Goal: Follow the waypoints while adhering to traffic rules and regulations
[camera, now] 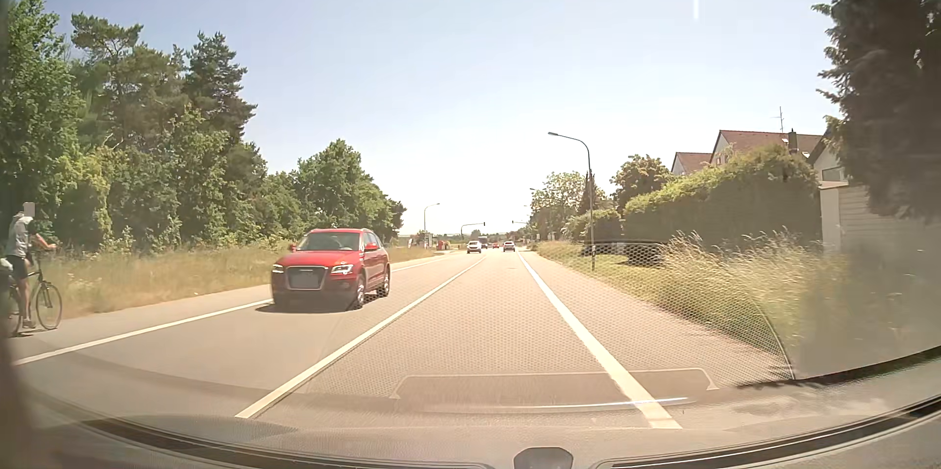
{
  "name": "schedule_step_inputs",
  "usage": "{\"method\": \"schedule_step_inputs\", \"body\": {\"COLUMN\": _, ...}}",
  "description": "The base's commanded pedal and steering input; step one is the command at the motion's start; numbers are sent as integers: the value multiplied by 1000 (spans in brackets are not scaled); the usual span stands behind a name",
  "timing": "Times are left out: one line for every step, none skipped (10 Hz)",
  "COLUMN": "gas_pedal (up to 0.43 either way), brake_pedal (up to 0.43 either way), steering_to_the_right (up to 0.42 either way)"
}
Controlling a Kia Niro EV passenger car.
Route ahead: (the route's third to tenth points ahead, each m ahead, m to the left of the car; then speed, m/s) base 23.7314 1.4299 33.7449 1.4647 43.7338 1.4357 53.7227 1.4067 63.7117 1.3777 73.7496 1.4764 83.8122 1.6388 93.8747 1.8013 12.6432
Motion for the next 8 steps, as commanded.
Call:
{"method": "schedule_step_inputs", "body": {"gas_pedal": 47, "brake_pedal": 30, "steering_to_the_right": 0}}
{"method": "schedule_step_inputs", "body": {"gas_pedal": 47, "brake_pedal": 30, "steering_to_the_right": -1}}
{"method": "schedule_step_inputs", "body": {"gas_pedal": 47, "brake_pedal": 30, "steering_to_the_right": 0}}
{"method": "schedule_step_inputs", "body": {"gas_pedal": 47, "brake_pedal": 30, "steering_to_the_right": 0}}
{"method": "schedule_step_inputs", "body": {"gas_pedal": 47, "brake_pedal": 30, "steering_to_the_right": 0}}
{"method": "schedule_step_inputs", "body": {"gas_pedal": 47, "brake_pedal": 30, "steering_to_the_right": 0}}
{"method": "schedule_step_inputs", "body": {"gas_pedal": 47, "brake_pedal": 30, "steering_to_the_right": 1}}
{"method": "schedule_step_inputs", "body": {"gas_pedal": 47, "brake_pedal": 30, "steering_to_the_right": 1}}
